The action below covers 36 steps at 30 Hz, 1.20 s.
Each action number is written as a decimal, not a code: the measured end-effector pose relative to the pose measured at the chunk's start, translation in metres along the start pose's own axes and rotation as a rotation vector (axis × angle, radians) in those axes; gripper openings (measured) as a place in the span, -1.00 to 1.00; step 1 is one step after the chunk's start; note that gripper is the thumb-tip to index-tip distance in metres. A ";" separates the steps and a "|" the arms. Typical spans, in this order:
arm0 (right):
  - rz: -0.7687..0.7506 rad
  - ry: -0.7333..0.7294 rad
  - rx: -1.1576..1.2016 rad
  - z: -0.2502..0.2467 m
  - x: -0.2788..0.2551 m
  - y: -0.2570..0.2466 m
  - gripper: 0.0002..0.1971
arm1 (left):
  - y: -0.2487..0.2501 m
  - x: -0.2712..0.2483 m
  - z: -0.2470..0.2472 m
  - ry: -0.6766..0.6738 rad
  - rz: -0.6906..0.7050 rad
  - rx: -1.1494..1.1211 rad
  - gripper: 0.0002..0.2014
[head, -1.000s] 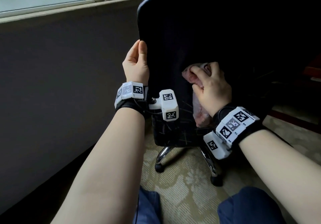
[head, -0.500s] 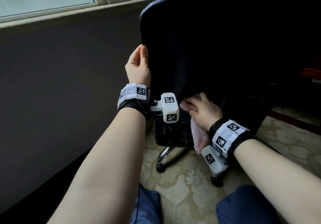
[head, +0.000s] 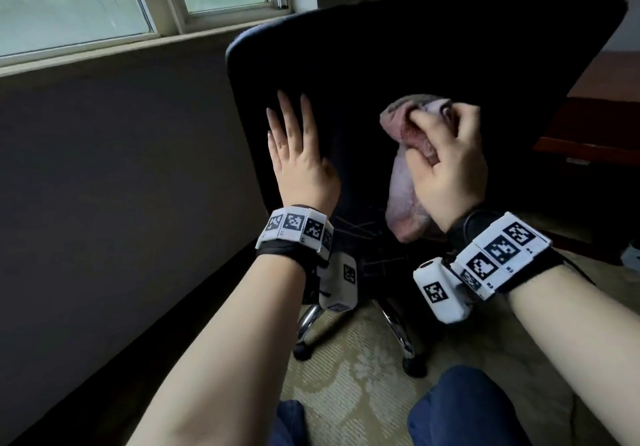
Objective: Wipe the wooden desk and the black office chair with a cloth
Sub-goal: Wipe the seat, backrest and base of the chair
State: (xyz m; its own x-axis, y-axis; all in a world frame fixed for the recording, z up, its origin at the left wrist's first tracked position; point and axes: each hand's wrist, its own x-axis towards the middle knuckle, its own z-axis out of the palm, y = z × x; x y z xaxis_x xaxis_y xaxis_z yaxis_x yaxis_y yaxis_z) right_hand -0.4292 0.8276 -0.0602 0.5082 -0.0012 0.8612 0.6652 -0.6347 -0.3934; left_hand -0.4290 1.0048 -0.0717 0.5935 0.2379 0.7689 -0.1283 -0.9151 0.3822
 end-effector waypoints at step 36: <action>0.213 -0.895 -0.380 0.069 -0.061 0.038 -0.61 | 0.016 -0.001 0.021 -0.268 -0.306 0.120 -0.05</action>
State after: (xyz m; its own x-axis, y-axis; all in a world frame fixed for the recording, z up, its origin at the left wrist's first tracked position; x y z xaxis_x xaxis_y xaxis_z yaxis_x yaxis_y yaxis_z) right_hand -0.3975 0.8567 -0.1494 0.9261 0.3404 0.1630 0.3723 -0.8945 -0.2474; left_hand -0.4151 0.9833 -0.0777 0.7778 0.4256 0.4625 0.1696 -0.8507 0.4976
